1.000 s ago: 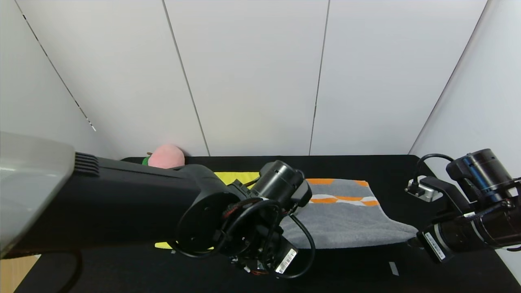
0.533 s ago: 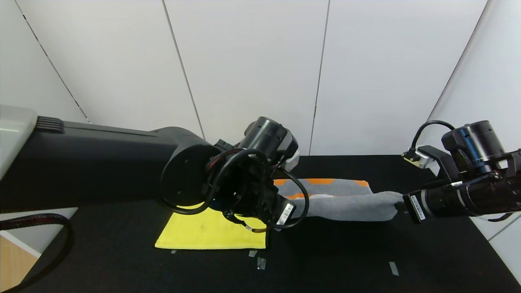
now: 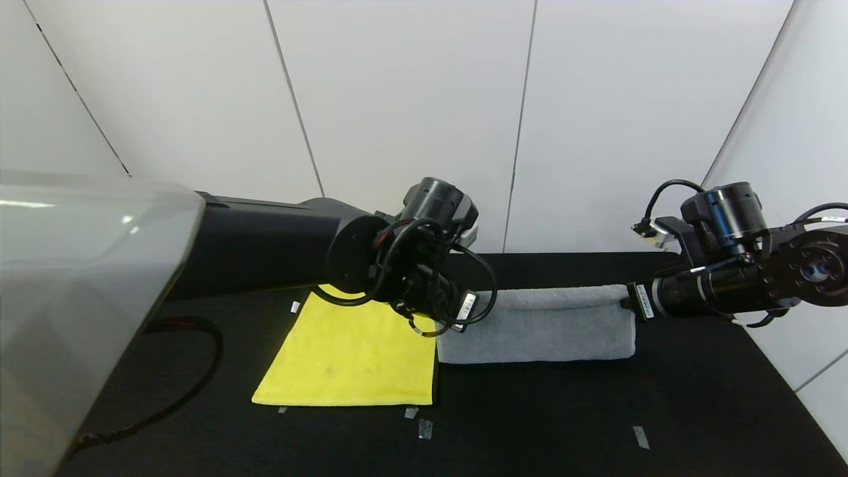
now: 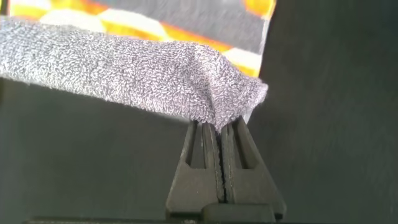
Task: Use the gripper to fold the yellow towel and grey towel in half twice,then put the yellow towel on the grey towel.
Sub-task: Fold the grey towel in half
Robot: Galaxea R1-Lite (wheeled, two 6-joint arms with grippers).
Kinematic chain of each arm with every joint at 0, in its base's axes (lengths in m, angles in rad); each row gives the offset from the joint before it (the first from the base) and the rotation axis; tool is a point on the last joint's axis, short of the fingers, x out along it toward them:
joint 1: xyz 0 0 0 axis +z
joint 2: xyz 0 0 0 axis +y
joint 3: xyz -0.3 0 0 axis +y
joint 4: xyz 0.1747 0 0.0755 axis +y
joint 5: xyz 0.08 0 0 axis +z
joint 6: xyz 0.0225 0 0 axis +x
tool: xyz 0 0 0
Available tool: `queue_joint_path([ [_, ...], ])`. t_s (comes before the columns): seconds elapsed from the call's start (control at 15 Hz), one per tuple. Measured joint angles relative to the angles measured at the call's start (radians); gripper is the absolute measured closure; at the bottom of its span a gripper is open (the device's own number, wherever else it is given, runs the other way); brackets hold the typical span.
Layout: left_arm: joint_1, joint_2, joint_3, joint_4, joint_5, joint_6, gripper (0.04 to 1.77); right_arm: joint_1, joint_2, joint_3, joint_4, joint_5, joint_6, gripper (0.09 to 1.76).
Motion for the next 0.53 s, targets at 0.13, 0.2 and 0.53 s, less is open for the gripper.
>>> queue_joint_path([
  [0.13,0.008,0.047,-0.057,0.004,0.000,0.002,1.69,-0.010,0.043,-0.043,-0.001,-0.011,0.001,1.72],
  [0.2,0.010,0.073,-0.093,0.006,0.000,0.004,1.69,-0.016,0.064,-0.064,-0.001,-0.019,0.001,1.72],
  [0.53,0.017,0.185,-0.215,-0.004,0.002,0.016,1.69,-0.029,0.164,-0.167,-0.002,-0.026,0.039,1.72],
])
